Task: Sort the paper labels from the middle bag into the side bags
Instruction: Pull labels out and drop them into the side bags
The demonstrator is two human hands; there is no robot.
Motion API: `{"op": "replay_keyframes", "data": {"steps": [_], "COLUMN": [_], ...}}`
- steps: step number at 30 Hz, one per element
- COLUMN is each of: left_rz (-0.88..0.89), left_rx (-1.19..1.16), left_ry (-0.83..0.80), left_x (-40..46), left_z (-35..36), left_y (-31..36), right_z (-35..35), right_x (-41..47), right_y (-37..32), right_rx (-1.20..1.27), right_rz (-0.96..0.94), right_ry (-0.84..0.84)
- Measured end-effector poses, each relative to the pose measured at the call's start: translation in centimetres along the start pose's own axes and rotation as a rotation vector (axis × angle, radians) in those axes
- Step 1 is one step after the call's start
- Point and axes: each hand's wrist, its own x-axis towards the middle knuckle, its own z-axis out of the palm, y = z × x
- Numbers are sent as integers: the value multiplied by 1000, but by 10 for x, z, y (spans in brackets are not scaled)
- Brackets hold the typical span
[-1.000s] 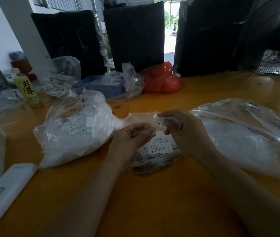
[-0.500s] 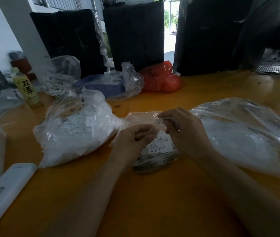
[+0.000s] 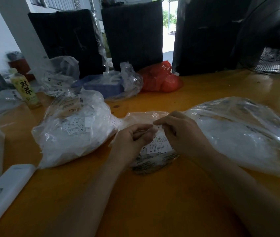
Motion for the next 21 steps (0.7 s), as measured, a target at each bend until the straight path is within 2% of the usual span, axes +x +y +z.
{"op": "replay_keyframes", "data": {"steps": [7,11,16,21], "left_rz": [-25,-20,-22,-79], "left_rx": [-87,-64,-44,-155], "left_ry": [49,67,81,119], "left_x": [2,2,0,0], "left_z": [2,1,1,2], "left_y": [-3,-4,-2,3], "right_z": [-2,1,5,6], "right_x": [2,-1,-1,2], "right_y": [0,3,1,0], "right_rx": [60,185,215,360], "right_rz": [89,148,193,366], "right_ry": [45,7,-17,93]}}
